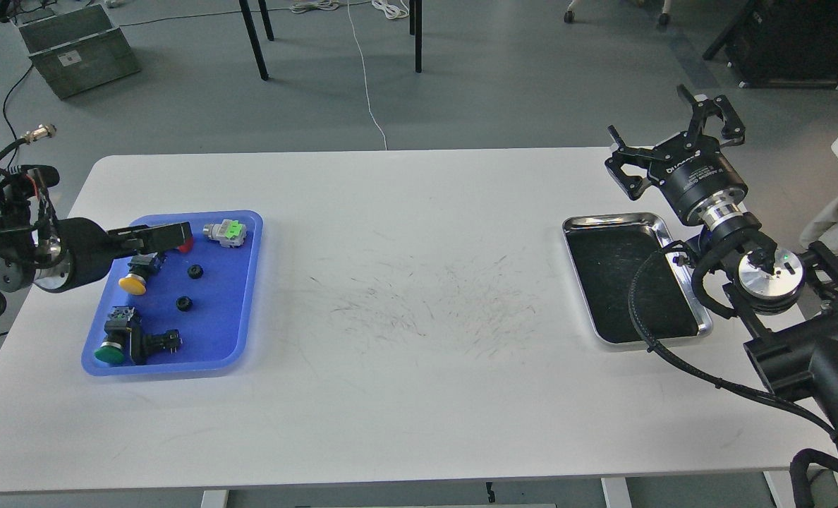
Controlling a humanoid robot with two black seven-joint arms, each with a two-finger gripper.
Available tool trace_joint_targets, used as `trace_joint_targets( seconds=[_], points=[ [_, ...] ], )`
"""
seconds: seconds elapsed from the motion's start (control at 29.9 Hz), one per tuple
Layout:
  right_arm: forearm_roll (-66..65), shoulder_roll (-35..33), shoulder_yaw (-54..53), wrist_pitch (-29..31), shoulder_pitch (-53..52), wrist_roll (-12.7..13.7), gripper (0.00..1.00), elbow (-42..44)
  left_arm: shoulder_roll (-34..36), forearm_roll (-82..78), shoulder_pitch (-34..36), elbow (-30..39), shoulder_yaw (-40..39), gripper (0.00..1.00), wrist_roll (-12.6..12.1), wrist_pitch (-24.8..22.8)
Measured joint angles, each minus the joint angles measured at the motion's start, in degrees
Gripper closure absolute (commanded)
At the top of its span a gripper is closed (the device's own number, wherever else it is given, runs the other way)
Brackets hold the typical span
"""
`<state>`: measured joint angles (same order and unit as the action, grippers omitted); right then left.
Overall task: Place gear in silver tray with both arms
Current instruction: 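Lower the left gripper and grasp the black gear in the blue tray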
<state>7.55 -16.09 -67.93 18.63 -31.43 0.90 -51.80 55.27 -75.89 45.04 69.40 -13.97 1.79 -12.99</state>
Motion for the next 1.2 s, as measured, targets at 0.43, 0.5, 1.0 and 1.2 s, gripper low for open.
trace_joint_targets(
  seconds=[0.43, 0.5, 1.0, 1.2],
  points=[
    [0.01, -0.59, -0.11, -0.08, 0.21, -0.04, 0.01, 0.30, -11.15, -13.77, -0.46, -14.60, 8.36, 0.04, 3.48, 12.99],
    [0.01, -0.61, -0.11, -0.09, 0.22, -0.05, 0.01, 0.31, -11.75, -14.16, -0.46, -14.66, 8.41, 0.05, 3.54, 13.27],
    [0.01, -0.58, -0.09, -0.09, 0.66, -0.06, 0.01, 0.48, -17.56, -15.53, -2.21, -21.03, 8.98, 0.17, 4.49, 14.56],
    [0.01, -0.52, -0.19, -0.09, 0.66, -0.06, 0.01, 0.40, -19.30, -15.47, -2.23, -24.70, 9.01, 0.30, 6.03, 14.65]
  ],
)
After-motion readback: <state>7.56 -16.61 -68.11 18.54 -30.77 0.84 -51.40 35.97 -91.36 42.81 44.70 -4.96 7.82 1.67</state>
